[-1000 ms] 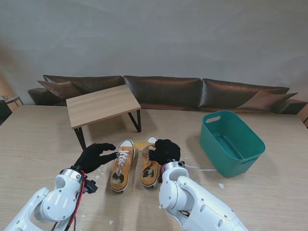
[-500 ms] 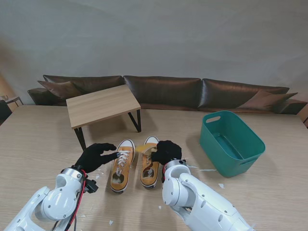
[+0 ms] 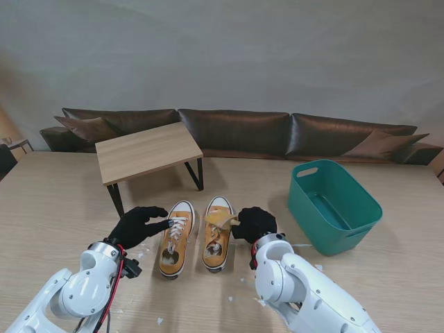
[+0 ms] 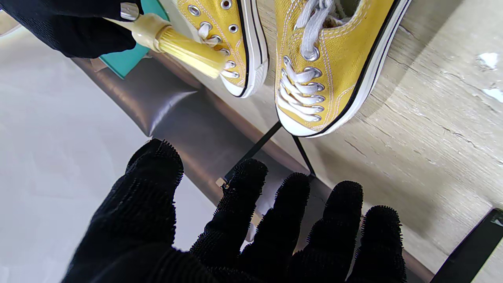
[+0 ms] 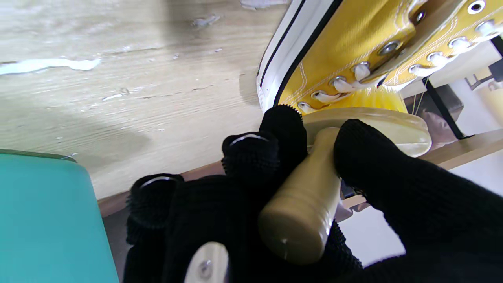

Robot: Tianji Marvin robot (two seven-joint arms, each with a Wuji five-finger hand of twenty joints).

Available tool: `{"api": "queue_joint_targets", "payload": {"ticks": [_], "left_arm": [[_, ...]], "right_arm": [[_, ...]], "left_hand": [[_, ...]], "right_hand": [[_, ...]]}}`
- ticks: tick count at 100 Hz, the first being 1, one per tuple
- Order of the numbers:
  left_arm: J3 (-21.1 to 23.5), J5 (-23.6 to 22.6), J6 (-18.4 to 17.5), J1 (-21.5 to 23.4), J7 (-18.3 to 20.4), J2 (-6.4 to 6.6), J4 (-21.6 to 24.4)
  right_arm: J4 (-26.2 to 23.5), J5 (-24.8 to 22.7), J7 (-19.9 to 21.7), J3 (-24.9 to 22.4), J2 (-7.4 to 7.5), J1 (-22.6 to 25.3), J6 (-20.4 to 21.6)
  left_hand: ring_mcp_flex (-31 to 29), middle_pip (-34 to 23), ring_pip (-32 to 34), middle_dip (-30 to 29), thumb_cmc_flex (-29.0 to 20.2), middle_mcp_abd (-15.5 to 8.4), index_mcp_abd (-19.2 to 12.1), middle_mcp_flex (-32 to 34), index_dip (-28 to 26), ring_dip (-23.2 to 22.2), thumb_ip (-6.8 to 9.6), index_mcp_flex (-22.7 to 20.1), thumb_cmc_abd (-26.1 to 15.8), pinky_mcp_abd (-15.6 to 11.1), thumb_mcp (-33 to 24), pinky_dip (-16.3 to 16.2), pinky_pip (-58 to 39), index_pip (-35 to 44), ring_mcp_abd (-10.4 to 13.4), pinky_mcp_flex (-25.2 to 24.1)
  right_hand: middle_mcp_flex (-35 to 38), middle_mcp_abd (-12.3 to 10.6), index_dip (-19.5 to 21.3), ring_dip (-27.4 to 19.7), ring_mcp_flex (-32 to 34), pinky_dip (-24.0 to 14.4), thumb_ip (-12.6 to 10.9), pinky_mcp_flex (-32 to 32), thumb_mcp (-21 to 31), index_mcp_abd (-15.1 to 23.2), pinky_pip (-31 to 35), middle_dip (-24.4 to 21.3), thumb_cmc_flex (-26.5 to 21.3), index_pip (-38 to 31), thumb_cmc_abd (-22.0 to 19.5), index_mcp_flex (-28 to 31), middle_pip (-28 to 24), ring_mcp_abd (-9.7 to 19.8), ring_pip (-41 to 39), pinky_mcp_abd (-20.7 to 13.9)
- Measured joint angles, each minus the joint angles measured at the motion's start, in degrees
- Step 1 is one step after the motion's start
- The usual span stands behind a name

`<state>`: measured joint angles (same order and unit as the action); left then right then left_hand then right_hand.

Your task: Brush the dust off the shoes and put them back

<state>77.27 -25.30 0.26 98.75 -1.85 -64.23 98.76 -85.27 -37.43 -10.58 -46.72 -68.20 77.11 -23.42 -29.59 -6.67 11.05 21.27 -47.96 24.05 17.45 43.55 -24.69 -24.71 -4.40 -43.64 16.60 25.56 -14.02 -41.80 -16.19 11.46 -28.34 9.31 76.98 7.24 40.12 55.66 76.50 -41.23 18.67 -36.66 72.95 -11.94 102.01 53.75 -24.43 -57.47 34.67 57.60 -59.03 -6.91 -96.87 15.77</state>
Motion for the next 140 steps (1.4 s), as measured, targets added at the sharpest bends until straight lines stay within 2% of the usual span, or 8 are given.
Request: {"api": "queue_joint_targets", "payload": {"ticks": [13,42,68,87,103,118,140], "left_arm": [[0.0,0.0,-0.1,0.0,-0.1,0.0,0.0],[0.3,-0.1,-0.1,0.3,-0.2,-0.01,0.0],[0.4,-0.2,-0.1,0.5,-0.3,-0.02,0.1],[0.4,-0.1,0.1,0.5,-0.2,-0.01,0.1],[0.3,-0.1,0.5,0.4,-0.2,-0.01,0.1],[0.2,0.0,0.8,0.3,-0.2,-0.02,0.1],[-0.1,0.2,1.2,-0.1,0.1,-0.01,-0.1]], "right_arm": [[-1.8,-1.7,2.4,-1.6,1.45,1.7,2.9],[-5.3,-4.2,7.9,-5.4,3.68,4.7,7.4],[-7.3,-4.0,9.4,-7.9,4.39,5.7,7.7],[-8.2,-3.0,7.8,-7.5,4.23,4.9,4.9],[-6.2,-1.6,3.2,-3.5,3.23,0.7,0.9],[-1.7,-0.1,-1.6,0.5,0.95,-4.0,-1.5],[6.7,3.2,-6.1,5.5,-2.75,-9.8,-4.0]], "left_hand": [[0.0,0.0,0.0,0.0,0.0,0.0,0.0,0.0,0.0,0.0,0.0,0.0,0.0,0.0,0.0,0.0,0.0,0.0,0.0,0.0],[0.0,0.0,0.0,0.0,0.0,0.0,0.0,0.0,0.0,0.0,0.0,0.0,0.0,0.0,0.2,0.0,0.0,0.0,0.0,0.0],[0.0,0.0,0.0,0.0,0.0,0.0,0.0,0.0,0.0,0.0,0.0,0.0,0.0,0.0,0.5,-0.1,0.0,0.0,0.0,0.0],[0.0,0.0,0.0,0.0,0.0,0.0,0.0,0.0,0.0,0.0,0.0,0.0,0.0,0.0,0.5,-0.1,0.0,0.0,0.0,-0.1],[0.0,0.0,0.0,0.0,0.0,0.0,0.0,0.0,0.0,0.0,0.0,0.0,0.0,0.0,0.5,-0.5,0.0,0.0,0.0,-0.1],[0.0,0.0,0.0,0.0,0.0,0.0,0.0,0.0,0.0,0.0,0.0,0.0,0.0,0.0,0.5,-0.6,0.0,0.0,0.0,-0.1],[0.0,0.0,0.0,0.0,0.0,0.0,0.0,0.0,0.0,0.0,0.0,0.0,-0.2,0.0,0.6,-0.6,0.0,0.0,0.0,-0.1]], "right_hand": [[0.0,0.0,0.0,-0.1,0.0,0.0,0.0,0.0,0.0,0.0,0.0,0.0,0.0,0.0,0.0,0.0,0.0,0.0,0.0,0.0],[0.0,0.0,0.0,-0.1,0.0,0.0,0.0,0.0,0.0,0.0,0.0,0.0,0.0,0.0,0.0,0.0,0.0,0.0,0.0,0.0],[0.0,0.0,0.0,-0.1,0.0,0.0,0.0,0.0,0.0,0.0,0.0,0.0,0.0,0.0,0.0,0.0,0.4,0.0,0.0,0.0],[0.1,0.0,0.0,-0.1,0.0,0.0,0.0,0.0,0.0,0.0,0.0,0.0,0.0,0.0,0.0,0.0,0.4,0.0,0.0,0.0],[0.4,0.0,0.0,-0.1,0.0,0.0,0.0,0.0,0.0,0.0,0.0,0.0,0.0,0.3,0.0,0.5,0.5,-0.1,0.0,0.0],[0.4,0.0,0.0,-0.1,0.0,0.0,0.0,0.0,0.0,0.0,0.0,0.0,0.0,0.3,0.0,0.5,0.5,-0.2,0.0,0.1],[0.4,0.0,0.0,-0.1,0.0,0.0,0.0,0.0,0.0,0.0,0.0,0.0,0.0,0.4,0.0,0.5,0.6,-0.2,0.0,0.1]]}}
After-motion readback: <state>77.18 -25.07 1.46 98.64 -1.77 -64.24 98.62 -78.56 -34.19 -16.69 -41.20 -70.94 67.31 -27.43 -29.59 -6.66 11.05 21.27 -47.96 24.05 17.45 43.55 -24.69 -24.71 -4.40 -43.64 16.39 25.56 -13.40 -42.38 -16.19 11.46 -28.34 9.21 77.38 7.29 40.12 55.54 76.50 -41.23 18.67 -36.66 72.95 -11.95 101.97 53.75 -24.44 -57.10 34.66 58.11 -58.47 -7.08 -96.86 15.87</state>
